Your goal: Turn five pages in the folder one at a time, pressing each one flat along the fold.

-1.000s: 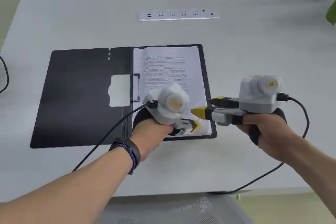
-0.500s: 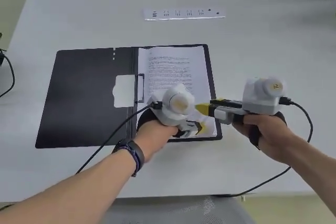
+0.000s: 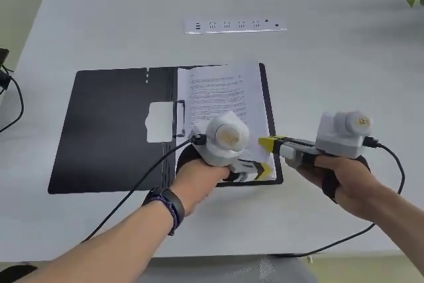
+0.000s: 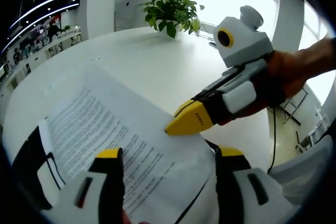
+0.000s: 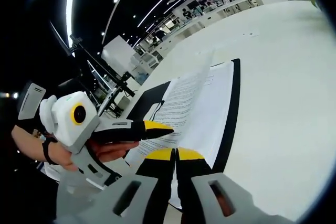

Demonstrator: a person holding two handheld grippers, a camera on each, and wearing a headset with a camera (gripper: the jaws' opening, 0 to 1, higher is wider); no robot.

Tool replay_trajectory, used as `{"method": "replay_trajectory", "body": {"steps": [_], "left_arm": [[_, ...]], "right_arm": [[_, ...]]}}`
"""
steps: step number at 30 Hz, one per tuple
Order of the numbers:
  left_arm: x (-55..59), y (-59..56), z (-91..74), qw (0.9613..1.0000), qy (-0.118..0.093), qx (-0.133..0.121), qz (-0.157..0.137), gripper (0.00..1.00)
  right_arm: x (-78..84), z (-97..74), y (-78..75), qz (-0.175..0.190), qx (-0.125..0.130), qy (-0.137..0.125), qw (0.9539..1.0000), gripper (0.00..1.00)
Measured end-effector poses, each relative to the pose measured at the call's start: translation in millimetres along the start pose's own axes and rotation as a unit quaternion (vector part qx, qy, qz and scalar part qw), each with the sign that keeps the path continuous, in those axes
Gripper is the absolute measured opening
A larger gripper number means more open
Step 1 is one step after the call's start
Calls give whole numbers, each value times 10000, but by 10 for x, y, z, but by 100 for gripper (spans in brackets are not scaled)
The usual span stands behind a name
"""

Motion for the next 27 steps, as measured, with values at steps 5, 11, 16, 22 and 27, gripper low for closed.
{"method": "replay_trajectory", "body": {"steps": [5, 11, 16, 22, 27], "left_arm": [[-33, 6, -83, 10000, -53, -56, -19, 71], [-79, 6, -231, 9992, -282, -188, -233, 72], [-60, 12, -331, 9990, -322, -236, -223, 72], [-40, 41, -453, 9985, -383, -309, -238, 72], [-9, 71, -556, 9977, -475, -370, -300, 72]], "right_arm": [[-15, 2, 34, 68, -13, 16, 10000, 0], [-50, 6, 97, 52, -2, -41, 10000, 0], [-82, 19, 167, 79, -17, -122, 9999, 0], [-141, 36, 286, 80, -56, -236, 9997, 0], [-147, 75, 405, -70, -94, -199, 9997, 0]]}}
Point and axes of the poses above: the centre of the closed fingertips' face, and the gripper's own axes: z roughly forward along the fingers, y roughly to its left, x roughly out of its underside, the point moved 2 cm from there along -z, roughly backward along the fingers, and after that the axes turned 5 degrees about x, right-handed, at the moved point
